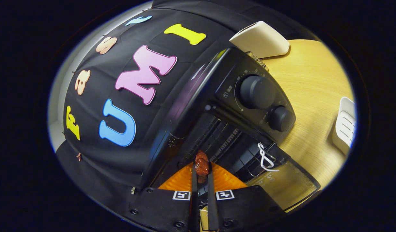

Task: Open the toaster oven, put the food inside, and close the toaster oven door.

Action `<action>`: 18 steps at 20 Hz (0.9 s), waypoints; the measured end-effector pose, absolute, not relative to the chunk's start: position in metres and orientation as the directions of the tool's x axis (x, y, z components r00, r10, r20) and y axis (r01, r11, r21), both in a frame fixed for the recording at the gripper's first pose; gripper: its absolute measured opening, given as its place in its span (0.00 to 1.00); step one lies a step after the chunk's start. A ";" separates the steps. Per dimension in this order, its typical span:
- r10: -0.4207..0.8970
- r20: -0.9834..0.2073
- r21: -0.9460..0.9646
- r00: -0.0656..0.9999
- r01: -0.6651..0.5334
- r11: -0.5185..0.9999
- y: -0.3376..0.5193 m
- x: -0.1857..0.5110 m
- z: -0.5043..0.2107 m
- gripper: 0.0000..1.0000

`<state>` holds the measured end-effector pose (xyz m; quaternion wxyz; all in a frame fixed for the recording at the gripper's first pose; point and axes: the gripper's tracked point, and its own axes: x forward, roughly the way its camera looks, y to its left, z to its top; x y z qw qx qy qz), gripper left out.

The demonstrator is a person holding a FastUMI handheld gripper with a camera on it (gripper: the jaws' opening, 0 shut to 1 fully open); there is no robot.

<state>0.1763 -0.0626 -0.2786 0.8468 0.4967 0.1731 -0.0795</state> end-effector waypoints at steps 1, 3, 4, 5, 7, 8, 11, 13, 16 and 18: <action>0.027 -0.372 0.801 0.928 0.305 0.516 -0.062 0.179 -0.281 0.14; 0.018 -0.375 0.772 0.927 0.302 0.559 -0.062 0.177 -0.284 0.14; 0.013 -0.376 0.757 0.927 0.299 0.581 -0.063 0.177 -0.284 0.14; 0.001 -0.389 0.730 0.921 0.308 0.610 -0.066 0.173 -0.286 0.16; -0.013 -0.400 0.676 0.916 0.305 0.670 -0.070 0.171 -0.285 0.20; -0.024 -0.422 0.639 0.906 0.317 0.701 -0.072 0.165 -0.290 0.25; -0.025 -0.434 0.585 0.901 0.303 0.752 -0.074 0.161 -0.292 0.53; -0.031 -0.439 0.547 0.898 0.295 0.783 -0.078 0.154 -0.291 0.70; -0.022 -0.455 0.471 0.890 0.262 0.842 -0.076 0.144 -0.288 0.98; -0.002 -0.469 0.434 0.883 0.233 0.870 -0.069 0.135 -0.286 0.98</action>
